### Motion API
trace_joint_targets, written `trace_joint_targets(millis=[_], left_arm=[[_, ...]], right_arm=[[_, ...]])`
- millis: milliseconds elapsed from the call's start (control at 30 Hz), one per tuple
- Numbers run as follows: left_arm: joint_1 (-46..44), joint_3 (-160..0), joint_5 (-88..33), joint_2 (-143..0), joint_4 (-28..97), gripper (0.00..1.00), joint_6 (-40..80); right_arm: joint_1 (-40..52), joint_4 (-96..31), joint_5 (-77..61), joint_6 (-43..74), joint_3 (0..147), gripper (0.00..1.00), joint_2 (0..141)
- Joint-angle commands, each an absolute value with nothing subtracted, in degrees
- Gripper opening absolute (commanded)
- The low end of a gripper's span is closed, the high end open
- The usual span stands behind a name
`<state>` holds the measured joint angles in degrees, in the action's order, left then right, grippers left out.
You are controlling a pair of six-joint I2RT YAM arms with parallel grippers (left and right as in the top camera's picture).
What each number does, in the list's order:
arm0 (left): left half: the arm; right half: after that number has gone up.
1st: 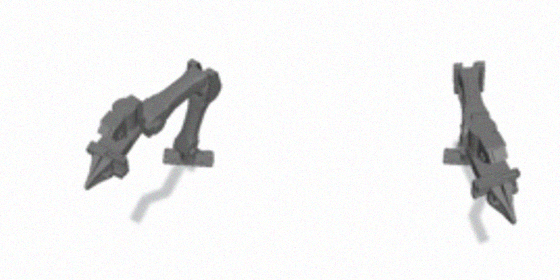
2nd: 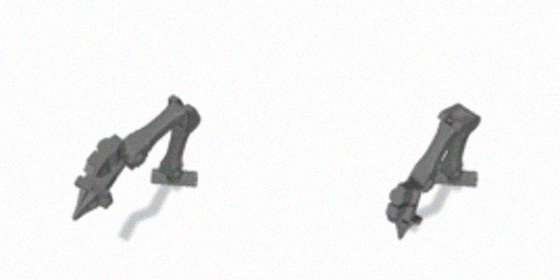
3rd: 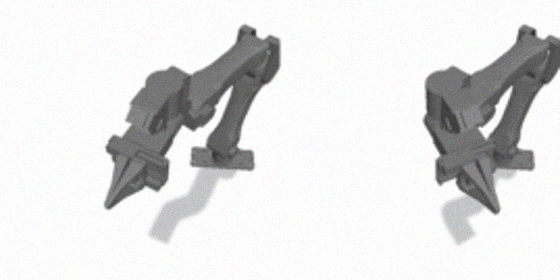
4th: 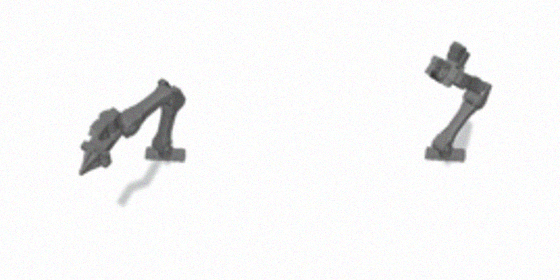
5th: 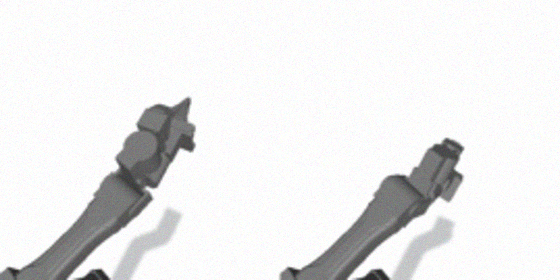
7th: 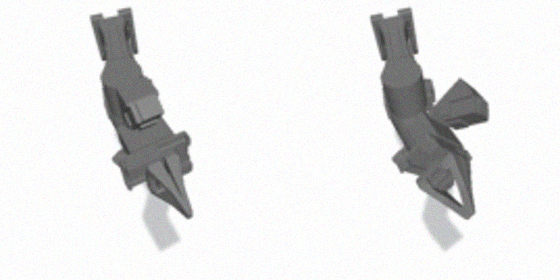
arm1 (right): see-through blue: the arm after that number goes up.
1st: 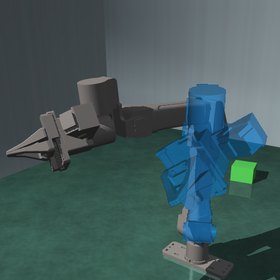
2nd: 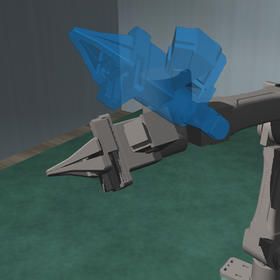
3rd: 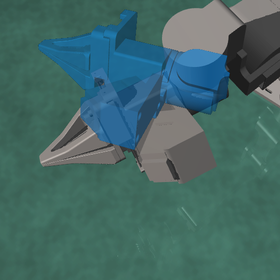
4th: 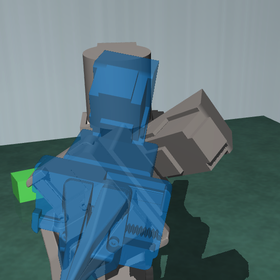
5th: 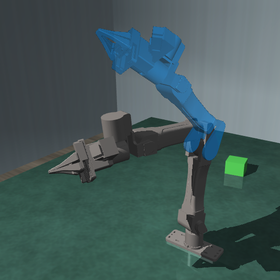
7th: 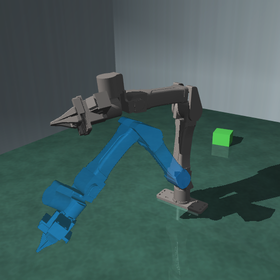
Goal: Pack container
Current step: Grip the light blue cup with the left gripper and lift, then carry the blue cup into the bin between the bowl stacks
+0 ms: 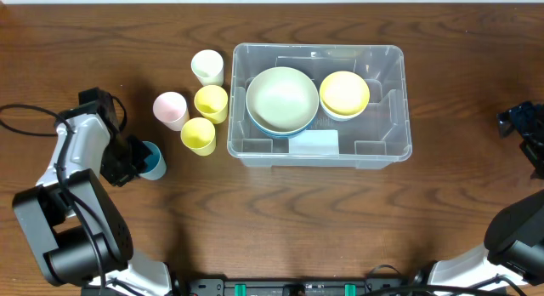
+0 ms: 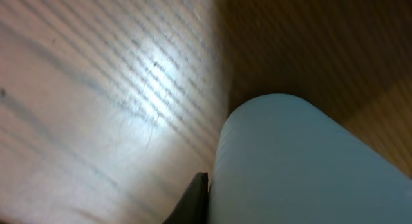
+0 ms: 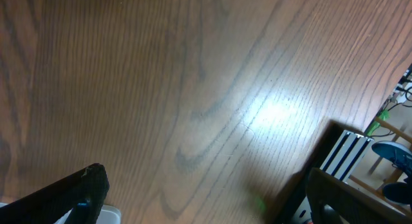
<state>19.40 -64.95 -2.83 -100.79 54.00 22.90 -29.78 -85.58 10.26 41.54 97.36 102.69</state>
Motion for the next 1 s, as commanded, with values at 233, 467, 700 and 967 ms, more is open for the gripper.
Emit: trace_joint_targets(millis=[233,467,700,967], left_arm=[[19.55,-81.87,-2.57,-88.82,68.95,0.06,23.00],[16.53,-91.96,-6.35,-75.07,73.71,0.06,23.07],[-3.51,-95.77,-9.63,-64.49,69.04,0.06,23.24],[-27.44,-95.77,-9.30,-70.61,61.71,0.06,25.61]], right_arm=[[-30.00,-85.47,10.90,42.39,97.19,0.99,102.76],[-30.00,-85.47,10.92,42.39,97.19,0.99,102.76],[-30.00,-85.47,10.90,42.39,97.19,0.99,102.76],[-30.00,-85.47,10.90,42.39,97.19,0.99,102.76]])
